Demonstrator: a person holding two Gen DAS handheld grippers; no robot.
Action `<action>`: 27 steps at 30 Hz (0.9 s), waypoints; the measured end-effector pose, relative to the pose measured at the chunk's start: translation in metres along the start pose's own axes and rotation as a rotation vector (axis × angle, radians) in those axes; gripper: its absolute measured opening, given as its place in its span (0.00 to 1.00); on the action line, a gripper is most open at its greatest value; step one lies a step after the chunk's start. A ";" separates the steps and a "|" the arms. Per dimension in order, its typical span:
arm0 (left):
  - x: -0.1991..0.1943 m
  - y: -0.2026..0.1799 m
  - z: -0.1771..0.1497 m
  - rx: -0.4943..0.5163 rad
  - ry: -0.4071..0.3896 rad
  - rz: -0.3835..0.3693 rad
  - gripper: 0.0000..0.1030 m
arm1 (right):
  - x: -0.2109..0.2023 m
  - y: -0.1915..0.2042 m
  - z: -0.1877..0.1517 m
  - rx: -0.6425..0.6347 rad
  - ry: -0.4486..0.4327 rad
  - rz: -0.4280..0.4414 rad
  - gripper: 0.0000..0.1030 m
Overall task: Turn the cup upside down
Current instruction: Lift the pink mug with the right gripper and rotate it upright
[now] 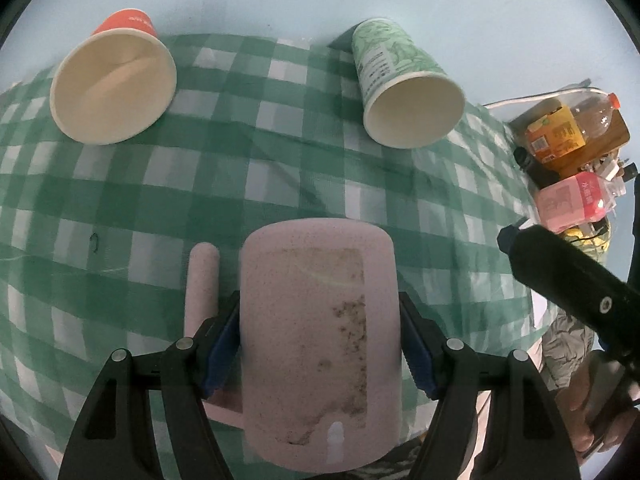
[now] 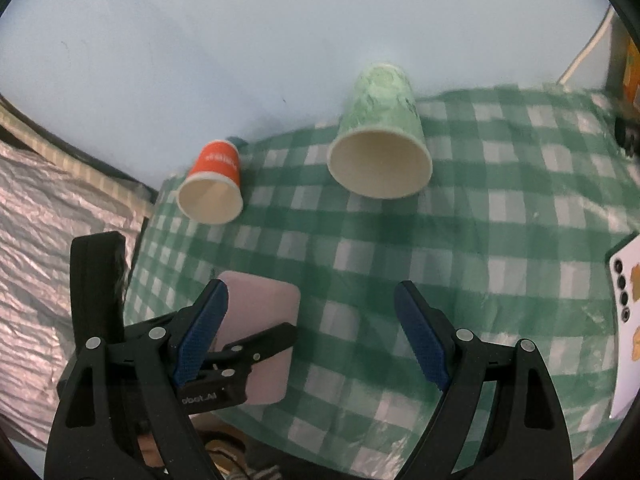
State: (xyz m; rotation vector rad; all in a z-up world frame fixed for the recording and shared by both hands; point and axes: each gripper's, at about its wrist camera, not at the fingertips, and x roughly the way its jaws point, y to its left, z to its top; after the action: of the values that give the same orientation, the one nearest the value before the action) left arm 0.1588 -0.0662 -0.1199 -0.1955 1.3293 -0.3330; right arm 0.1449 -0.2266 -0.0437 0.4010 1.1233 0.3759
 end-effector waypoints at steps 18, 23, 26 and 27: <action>-0.047 0.012 -0.009 0.009 -0.065 -0.072 0.85 | 0.002 -0.014 0.002 0.049 0.039 0.056 0.83; -0.077 0.030 -0.019 0.007 -0.149 -0.056 0.86 | 0.009 -0.004 -0.004 0.054 0.066 0.089 0.83; -0.084 0.043 -0.021 0.006 -0.176 -0.024 0.86 | 0.022 0.006 -0.007 0.039 0.103 0.087 0.83; -0.085 0.047 -0.022 0.006 -0.182 -0.012 0.86 | 0.026 0.010 -0.007 0.032 0.113 0.083 0.83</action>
State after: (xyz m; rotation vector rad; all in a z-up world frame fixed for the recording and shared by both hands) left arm 0.1265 0.0084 -0.0621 -0.2239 1.1477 -0.3212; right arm 0.1474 -0.2047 -0.0623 0.4600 1.2266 0.4584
